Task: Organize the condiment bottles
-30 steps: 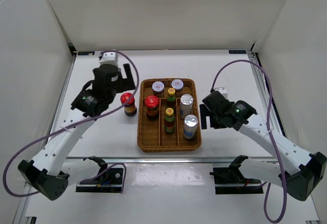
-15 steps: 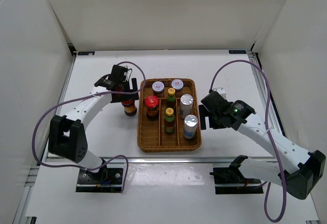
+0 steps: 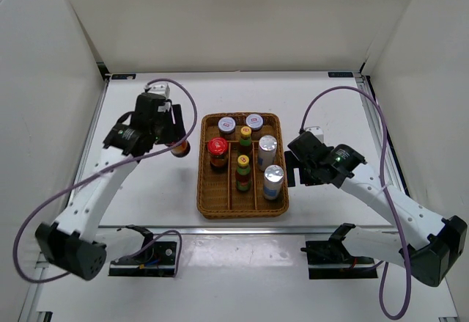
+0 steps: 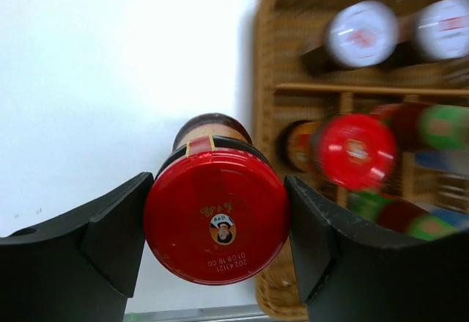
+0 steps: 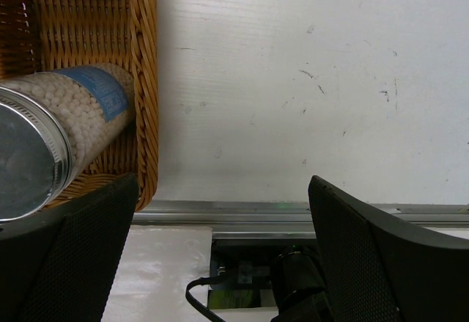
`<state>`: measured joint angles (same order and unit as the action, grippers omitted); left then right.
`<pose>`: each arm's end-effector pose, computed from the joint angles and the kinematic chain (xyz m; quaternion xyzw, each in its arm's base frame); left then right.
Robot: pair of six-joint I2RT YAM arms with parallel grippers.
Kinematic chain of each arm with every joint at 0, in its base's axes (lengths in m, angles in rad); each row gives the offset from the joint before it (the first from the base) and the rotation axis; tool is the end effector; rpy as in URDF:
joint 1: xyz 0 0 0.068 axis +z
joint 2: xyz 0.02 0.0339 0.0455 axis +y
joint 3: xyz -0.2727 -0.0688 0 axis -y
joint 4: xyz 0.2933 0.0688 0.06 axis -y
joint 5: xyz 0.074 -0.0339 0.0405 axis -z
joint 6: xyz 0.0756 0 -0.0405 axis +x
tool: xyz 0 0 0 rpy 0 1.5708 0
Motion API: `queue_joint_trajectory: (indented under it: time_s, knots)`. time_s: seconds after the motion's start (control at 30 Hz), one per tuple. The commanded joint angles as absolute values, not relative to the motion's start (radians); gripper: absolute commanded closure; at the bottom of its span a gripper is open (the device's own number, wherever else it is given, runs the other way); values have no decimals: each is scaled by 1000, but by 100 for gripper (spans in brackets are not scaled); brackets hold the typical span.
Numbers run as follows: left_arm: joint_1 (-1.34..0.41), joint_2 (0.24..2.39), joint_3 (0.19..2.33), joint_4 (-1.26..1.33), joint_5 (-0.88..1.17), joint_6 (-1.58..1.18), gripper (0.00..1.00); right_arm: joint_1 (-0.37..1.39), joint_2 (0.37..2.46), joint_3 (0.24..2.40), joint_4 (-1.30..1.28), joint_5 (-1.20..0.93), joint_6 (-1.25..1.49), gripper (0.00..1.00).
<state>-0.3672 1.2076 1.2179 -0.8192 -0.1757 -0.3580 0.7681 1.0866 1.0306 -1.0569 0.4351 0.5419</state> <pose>0.3018 -0.1019 0.3240 -0.0284 0.9249 -0.0552 0.3752 0.2036 0.1524 0.2705 -0.0587 0.9504 -0.0317 0.3038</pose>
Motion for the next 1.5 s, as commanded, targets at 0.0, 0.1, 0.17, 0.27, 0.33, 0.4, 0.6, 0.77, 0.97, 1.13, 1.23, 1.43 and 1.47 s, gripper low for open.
queue_joint_trajectory:
  time_s: [0.0,0.1,0.17,0.27,0.33,0.4,0.6,0.77,0.97,1.13,1.23,1.43,1.47]
  knots:
    - [-431,1078,1350,-839,-189,-339,89,775,1097,1034,-1071,440,541,0]
    - [-475,1034,1350,-882,-129,-339,89,775,1097,1034,-1071,449,541,0]
    - [-509,1009,1329,-882,-49,-373,89,775,1097,1034,-1071,449,541,0]
    - [-572,997,1283,-882,0,-425,89,775,1097,1034,-1071,449,541,0]
    - [-606,1008,1229,-882,-31,-449,89,775,1097,1034,-1080,449,541,0]
    - [-643,1022,1200,-868,-41,-479,89,775,1106,1034,-1080,449,541,0]
    - [-719,1098,1152,-779,-72,-526,89,775,1106,1034,-1080,459,551,0]
    - [-778,1184,1152,-718,-135,-526,89,784,1106,1034,-1080,459,551,0]
    - [-834,1292,1143,-680,-230,-555,89,802,1106,1034,-1089,477,560,0]
    - [-856,1313,1120,-680,-270,-565,74,811,1106,1052,-1098,477,560,0]
    - [-856,1304,1109,-680,-270,-555,18,822,1085,1052,-1098,477,569,0]
    - [-856,1203,1196,-764,-353,-477,0,833,1066,1052,-1098,486,569,0]
    - [-856,1178,1233,-776,-391,-462,0,833,1057,1052,-1098,486,569,0]
